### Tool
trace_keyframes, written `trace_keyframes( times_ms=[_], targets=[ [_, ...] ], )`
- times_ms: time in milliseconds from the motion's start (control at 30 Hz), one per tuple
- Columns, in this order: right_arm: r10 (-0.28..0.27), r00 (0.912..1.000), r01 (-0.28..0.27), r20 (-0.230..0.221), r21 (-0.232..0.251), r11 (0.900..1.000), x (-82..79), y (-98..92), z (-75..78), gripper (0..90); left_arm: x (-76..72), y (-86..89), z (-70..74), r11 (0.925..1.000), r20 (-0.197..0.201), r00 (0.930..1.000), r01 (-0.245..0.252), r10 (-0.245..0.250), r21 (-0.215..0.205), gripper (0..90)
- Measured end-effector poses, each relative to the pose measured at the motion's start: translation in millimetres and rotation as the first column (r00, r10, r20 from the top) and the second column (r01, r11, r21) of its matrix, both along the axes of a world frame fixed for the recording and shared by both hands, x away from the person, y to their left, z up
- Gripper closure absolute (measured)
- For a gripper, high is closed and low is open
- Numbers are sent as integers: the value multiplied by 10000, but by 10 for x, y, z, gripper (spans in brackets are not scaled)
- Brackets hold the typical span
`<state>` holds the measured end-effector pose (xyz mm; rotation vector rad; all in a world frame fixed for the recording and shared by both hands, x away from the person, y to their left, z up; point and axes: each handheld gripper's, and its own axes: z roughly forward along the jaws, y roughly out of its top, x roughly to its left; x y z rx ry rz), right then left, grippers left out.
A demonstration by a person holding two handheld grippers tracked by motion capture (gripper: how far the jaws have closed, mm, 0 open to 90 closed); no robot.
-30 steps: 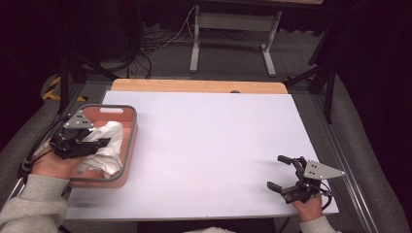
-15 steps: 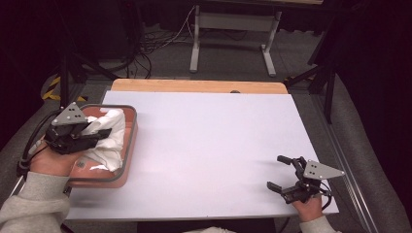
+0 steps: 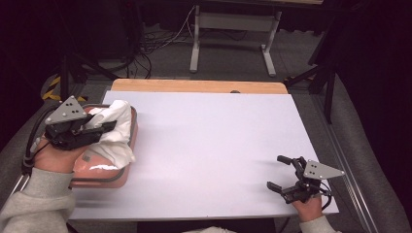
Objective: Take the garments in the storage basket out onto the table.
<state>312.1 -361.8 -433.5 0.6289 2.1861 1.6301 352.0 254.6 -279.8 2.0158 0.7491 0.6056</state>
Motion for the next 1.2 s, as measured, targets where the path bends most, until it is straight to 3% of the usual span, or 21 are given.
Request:
trace_keyframes(
  times_ms=[200,367,600,1200],
  targets=[
    [3,10000,-3,0,8,10000,-1,-2,1,1,-16,-76,73,9984,313,9992,272,-256,-504,628],
    [8,10000,-8,1,11,10000,0,2,-1,1,-22,-184,150,9917,558,9958,785,-731,-1023,628],
    [27,10000,-27,3,-1,10000,-2,-2,1,1,-10,-372,242,9823,930,9871,1410,-1301,-1233,628],
    [62,10000,-62,14,28,10000,-7,-5,3,1,81,-817,420,9419,1630,9576,2681,-2376,-2024,628]
  ],
)
